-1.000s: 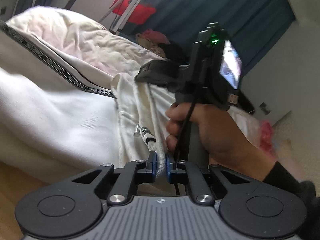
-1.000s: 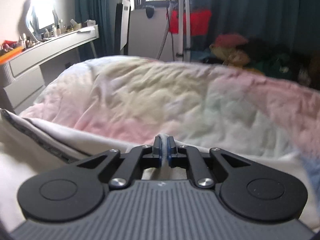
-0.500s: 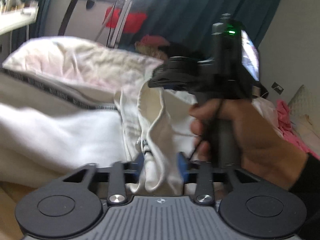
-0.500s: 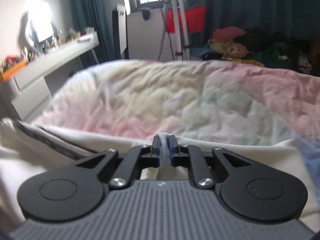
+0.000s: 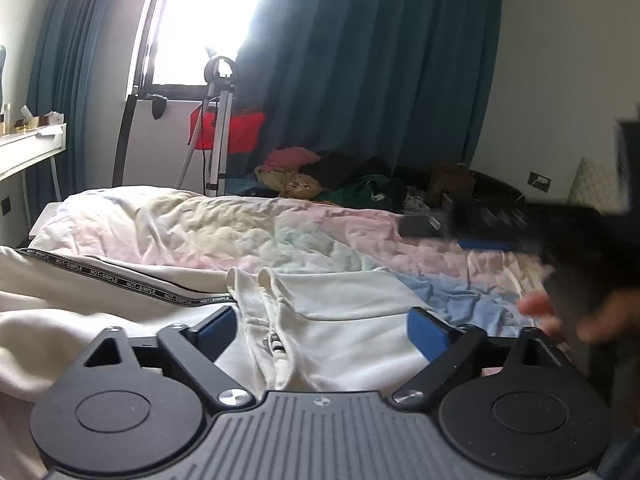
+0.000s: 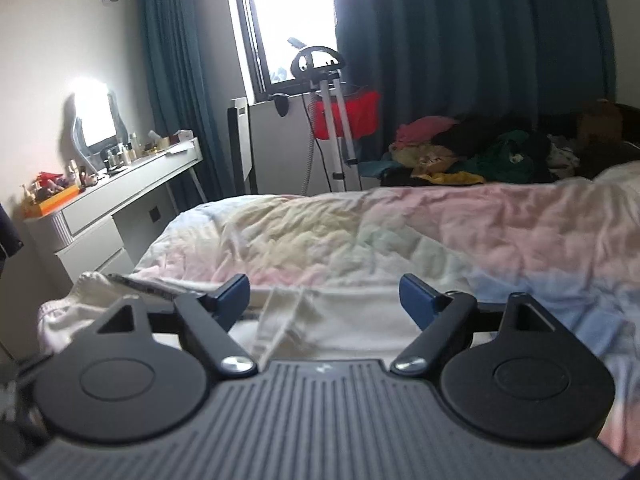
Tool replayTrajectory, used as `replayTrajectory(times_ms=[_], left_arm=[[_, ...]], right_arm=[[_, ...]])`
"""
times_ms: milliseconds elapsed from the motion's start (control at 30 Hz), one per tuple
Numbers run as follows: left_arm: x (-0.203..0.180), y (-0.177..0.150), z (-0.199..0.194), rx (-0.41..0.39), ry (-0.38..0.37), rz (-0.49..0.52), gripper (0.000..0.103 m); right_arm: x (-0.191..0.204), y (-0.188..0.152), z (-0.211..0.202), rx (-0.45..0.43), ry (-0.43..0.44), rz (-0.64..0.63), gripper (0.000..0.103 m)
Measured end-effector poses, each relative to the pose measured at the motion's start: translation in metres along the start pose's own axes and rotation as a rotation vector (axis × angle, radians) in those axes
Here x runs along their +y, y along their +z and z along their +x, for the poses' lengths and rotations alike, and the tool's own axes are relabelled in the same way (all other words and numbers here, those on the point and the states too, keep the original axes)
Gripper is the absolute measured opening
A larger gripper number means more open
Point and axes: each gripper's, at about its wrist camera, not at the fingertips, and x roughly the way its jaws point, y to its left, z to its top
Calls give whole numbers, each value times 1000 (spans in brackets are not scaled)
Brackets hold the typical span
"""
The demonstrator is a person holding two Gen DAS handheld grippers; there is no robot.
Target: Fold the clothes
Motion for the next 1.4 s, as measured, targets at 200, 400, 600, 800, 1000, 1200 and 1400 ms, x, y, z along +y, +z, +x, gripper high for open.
replayTrajectory(times_ms=[200, 400, 600, 800, 1000, 1200, 1400], left_arm=[[-13, -9, 1, -11, 34, 17, 103], [-14, -14, 6, -2, 71, 23, 103], [-13, -19, 11, 21, 82, 30, 103], [-10, -25, 20, 48, 93, 30, 103], [39, -25, 35, 140, 122, -211, 102], [127, -32, 25, 231, 238, -594, 101], [223, -68, -12, 214, 303, -1125, 101]], right_arm=[[-10, -29, -33, -55, -42, 11, 83], [-17, -55, -35, -54, -63, 59, 83], [-23, -59, -31, -43, -102, 83, 83], [-22, -61, -29, -54, -121, 64, 83], [-23, -64, -26, -52, -154, 61, 83], [-27, -68, -22, -23, -170, 74, 83], [-28, -77, -12, 34, -170, 73, 83]])
